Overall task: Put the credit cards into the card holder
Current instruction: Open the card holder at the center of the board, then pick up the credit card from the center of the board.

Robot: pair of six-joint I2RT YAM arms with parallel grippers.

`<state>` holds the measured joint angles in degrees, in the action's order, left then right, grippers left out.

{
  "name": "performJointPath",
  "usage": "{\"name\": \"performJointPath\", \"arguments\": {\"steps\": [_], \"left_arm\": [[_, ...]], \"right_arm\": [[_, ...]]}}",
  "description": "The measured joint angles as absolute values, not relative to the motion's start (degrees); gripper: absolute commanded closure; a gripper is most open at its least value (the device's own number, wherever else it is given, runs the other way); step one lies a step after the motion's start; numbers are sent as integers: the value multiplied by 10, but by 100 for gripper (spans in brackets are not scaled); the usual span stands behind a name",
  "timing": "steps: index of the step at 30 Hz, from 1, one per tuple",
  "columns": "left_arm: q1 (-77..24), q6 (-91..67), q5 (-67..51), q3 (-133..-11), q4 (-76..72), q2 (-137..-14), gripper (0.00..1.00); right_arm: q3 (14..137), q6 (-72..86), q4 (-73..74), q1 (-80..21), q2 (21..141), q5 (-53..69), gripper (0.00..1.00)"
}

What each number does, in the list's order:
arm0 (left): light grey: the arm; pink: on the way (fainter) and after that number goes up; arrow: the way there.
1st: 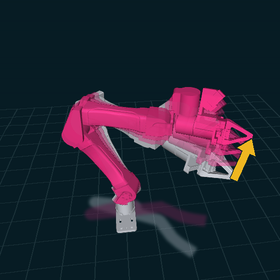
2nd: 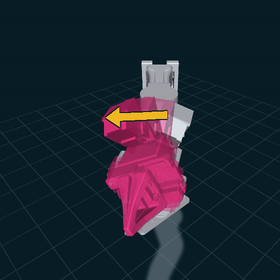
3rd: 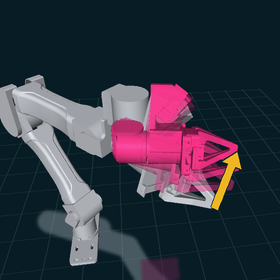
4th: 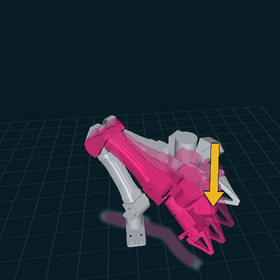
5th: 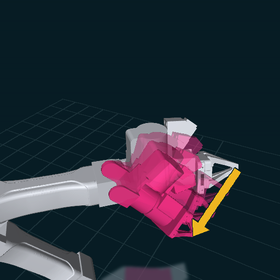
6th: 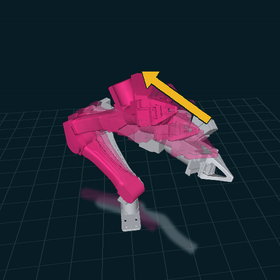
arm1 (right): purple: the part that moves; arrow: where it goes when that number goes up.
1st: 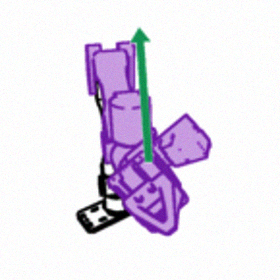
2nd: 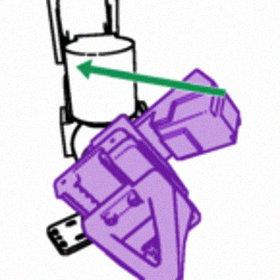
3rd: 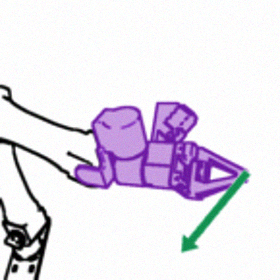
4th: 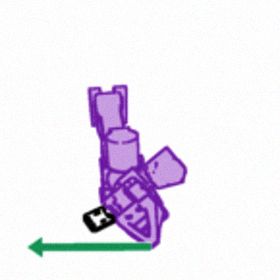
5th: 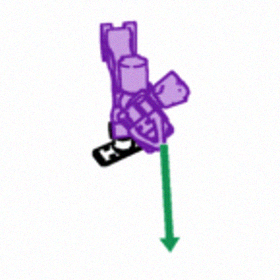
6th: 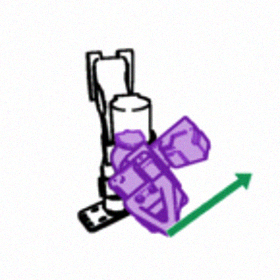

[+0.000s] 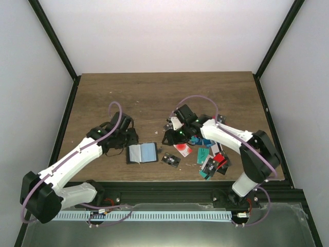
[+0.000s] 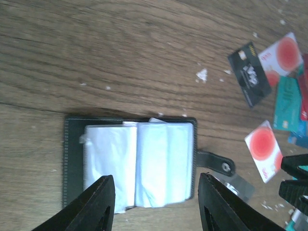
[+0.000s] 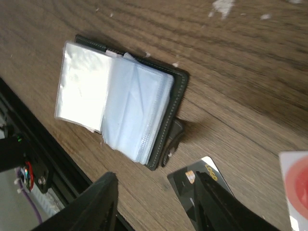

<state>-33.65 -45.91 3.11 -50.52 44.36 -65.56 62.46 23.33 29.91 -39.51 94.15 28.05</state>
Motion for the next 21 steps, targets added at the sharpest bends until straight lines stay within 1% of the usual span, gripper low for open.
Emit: {"name": "performJointPath", "arguments": {"steps": [3,8,10,16,21], "left_arm": [[-343,-445,1,-505,428,-656,50],[-374,-430,-55,-505,379,-672,50],[-390,-428,-74,-505,355,-691,50],[-430,-427,-98,-564,317,-797,50],[-446,-432,-108,-642,284,-896,54]], "right_arm": [[601,249,313,-395,900,244,39],[544,288,348,-388,820,161,29],[523,309,368,-376,788,123,20],[486,358,419,-302,715,36,1],[478,360,424,-230,700,24,0]]}}
